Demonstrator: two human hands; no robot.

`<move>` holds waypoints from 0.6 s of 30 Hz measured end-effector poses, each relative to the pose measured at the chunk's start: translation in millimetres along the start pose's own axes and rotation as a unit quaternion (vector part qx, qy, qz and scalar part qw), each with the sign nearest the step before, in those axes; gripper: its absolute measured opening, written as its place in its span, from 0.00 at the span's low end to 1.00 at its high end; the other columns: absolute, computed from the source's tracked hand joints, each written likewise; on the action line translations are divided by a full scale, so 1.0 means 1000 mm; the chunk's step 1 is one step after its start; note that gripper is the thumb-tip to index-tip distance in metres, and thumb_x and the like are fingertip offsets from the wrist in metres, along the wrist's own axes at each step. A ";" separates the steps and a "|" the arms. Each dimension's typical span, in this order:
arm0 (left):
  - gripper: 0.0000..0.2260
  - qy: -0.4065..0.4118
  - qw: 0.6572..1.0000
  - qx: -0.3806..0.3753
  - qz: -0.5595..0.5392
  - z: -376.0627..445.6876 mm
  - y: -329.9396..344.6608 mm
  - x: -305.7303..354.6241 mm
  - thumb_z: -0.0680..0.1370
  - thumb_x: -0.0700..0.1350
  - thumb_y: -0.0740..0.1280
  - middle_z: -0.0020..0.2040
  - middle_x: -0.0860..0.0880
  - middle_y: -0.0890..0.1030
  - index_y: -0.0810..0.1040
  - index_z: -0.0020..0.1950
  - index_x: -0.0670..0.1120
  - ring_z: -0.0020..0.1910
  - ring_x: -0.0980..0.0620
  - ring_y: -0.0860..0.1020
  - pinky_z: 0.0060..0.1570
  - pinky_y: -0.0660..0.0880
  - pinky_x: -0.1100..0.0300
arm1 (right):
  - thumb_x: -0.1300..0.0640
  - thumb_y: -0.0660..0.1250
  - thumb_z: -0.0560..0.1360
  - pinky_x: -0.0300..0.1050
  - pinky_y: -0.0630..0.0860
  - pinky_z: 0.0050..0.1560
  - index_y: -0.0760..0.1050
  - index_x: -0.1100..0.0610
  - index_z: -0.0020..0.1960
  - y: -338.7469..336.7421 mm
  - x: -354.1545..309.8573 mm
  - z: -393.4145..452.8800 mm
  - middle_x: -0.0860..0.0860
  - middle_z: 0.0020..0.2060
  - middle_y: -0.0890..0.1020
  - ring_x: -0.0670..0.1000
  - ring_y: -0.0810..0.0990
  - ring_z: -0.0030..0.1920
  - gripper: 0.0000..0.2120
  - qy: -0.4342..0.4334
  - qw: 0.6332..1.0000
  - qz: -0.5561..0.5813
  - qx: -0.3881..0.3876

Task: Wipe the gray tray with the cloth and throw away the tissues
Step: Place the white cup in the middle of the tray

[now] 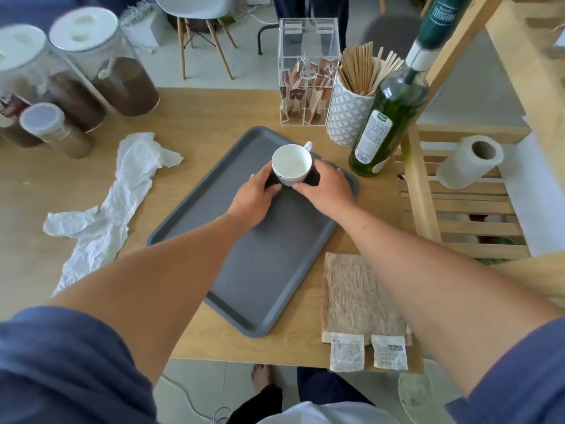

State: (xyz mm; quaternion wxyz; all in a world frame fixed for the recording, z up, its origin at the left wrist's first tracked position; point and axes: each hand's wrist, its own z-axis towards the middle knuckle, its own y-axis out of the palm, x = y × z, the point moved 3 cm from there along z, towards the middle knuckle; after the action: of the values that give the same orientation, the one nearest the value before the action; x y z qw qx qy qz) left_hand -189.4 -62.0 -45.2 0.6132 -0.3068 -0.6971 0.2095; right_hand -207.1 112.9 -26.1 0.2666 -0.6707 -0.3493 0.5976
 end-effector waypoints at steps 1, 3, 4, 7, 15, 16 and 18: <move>0.23 -0.002 1.000 0.006 -0.025 -0.002 0.001 0.002 0.81 0.45 0.60 0.70 0.53 0.73 0.61 0.75 0.55 0.69 0.48 0.68 0.68 0.64 0.51 | 0.42 0.71 0.70 0.57 0.66 0.67 0.74 0.56 0.59 0.001 0.000 -0.001 0.54 0.63 0.77 0.60 0.71 0.66 0.24 0.010 1.000 0.017 -0.003; 0.22 -0.010 0.998 0.016 -0.059 -0.009 0.002 0.004 0.81 0.45 0.60 0.68 0.55 0.74 0.63 0.75 0.55 0.67 0.51 0.70 0.65 0.66 0.56 | 0.42 0.72 0.70 0.58 0.65 0.68 0.75 0.55 0.59 0.003 -0.002 -0.006 0.53 0.61 0.79 0.59 0.72 0.65 0.24 0.016 0.999 0.051 -0.003; 0.22 -0.013 0.997 0.020 -0.070 -0.014 0.003 0.004 0.81 0.45 0.61 0.68 0.55 0.74 0.63 0.74 0.55 0.66 0.53 0.71 0.62 0.66 0.60 | 0.42 0.72 0.70 0.59 0.65 0.69 0.75 0.55 0.59 0.004 -0.004 -0.010 0.53 0.60 0.80 0.58 0.72 0.65 0.24 0.014 0.998 0.062 -0.003; 0.20 -0.008 0.995 0.041 -0.093 -0.036 -0.001 -0.001 0.80 0.46 0.62 0.64 0.60 0.76 0.66 0.72 0.57 0.62 0.59 0.72 0.55 0.65 0.70 | 0.41 0.72 0.69 0.60 0.64 0.69 0.76 0.53 0.59 0.009 -0.009 -0.026 0.53 0.63 0.79 0.59 0.69 0.68 0.24 0.011 0.998 0.067 -0.014; 0.19 -0.026 0.992 0.082 -0.088 -0.102 -0.016 -0.036 0.80 0.52 0.62 0.57 0.66 0.76 0.65 0.69 0.64 0.55 0.65 0.72 0.49 0.65 0.73 | 0.41 0.73 0.68 0.60 0.67 0.67 0.77 0.51 0.52 0.039 -0.041 -0.081 0.48 0.53 0.81 0.55 0.73 0.61 0.19 -0.024 0.995 0.096 -0.026; 0.19 -0.028 0.993 0.081 -0.081 -0.106 -0.017 -0.040 0.80 0.52 0.61 0.58 0.64 0.76 0.64 0.70 0.65 0.56 0.63 0.72 0.50 0.66 0.70 | 0.42 0.73 0.68 0.59 0.67 0.67 0.77 0.51 0.51 0.041 -0.044 -0.085 0.47 0.50 0.81 0.54 0.74 0.58 0.18 -0.026 0.994 0.100 -0.021; 0.20 -0.026 0.994 0.079 -0.073 -0.112 -0.019 -0.044 0.80 0.52 0.61 0.60 0.62 0.77 0.63 0.71 0.63 0.58 0.60 0.73 0.52 0.67 0.64 | 0.43 0.74 0.69 0.59 0.67 0.67 0.78 0.53 0.51 0.044 -0.047 -0.091 0.47 0.48 0.81 0.51 0.72 0.50 0.17 -0.027 0.995 0.097 -0.009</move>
State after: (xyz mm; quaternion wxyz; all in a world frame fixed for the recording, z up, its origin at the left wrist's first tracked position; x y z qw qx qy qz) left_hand -80.2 -115.6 -46.5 0.6308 -0.2002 -0.7144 0.2270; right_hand -112.1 54.3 -18.4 0.1914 -0.6875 -0.2951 0.6353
